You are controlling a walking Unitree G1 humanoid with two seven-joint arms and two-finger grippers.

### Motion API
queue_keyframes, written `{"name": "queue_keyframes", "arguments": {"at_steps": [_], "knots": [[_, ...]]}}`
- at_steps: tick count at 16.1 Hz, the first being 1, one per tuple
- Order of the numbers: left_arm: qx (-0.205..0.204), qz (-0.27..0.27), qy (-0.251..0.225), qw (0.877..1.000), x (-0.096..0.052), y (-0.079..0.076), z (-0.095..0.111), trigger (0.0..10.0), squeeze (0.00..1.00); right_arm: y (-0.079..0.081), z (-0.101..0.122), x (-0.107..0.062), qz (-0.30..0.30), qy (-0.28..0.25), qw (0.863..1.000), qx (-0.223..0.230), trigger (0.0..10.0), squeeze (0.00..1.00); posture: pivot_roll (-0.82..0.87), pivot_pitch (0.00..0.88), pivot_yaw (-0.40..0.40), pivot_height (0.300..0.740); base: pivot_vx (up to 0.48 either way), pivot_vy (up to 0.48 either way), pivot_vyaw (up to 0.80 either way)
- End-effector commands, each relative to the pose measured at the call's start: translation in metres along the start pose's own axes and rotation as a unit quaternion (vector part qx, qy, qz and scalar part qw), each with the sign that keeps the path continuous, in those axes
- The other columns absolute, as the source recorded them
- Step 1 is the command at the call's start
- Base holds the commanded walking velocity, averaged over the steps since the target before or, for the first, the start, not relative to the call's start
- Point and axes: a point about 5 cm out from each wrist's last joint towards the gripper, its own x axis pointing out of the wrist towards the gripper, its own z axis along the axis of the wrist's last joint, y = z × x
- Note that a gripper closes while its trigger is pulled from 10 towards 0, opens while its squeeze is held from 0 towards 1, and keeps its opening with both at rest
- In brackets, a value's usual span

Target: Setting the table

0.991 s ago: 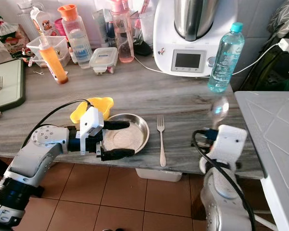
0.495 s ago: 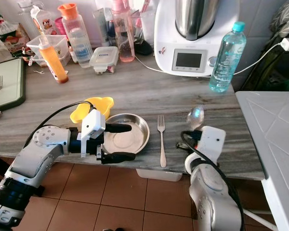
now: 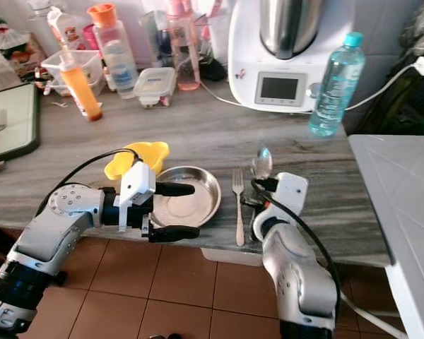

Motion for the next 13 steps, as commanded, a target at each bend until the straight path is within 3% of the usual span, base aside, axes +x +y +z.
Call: {"name": "queue_keyframes", "arguments": {"at_steps": [1,6,13], "knots": [[0.007,-0.005,0.011,1.000,-0.002,-0.002,0.001,10.0,0.00,0.020,-0.014,0.001,0.022,0.019,0.999,0.043,10.0,0.00,-0.02,0.084,0.083,0.740,0.000,0.000,0.00],[0.007,-0.007,0.010,1.000,0.000,-0.003,0.001,10.0,0.00,0.017,-0.022,0.003,0.020,0.041,0.998,0.049,10.0,0.00,-0.02,0.083,0.083,0.740,0.000,0.000,0.00],[0.006,-0.011,0.012,1.000,0.003,-0.004,0.002,10.0,0.00,0.005,-0.024,-0.022,-0.006,0.050,0.997,0.051,10.0,0.00,-0.03,0.089,0.088,0.740,0.000,0.000,0.00]]}}
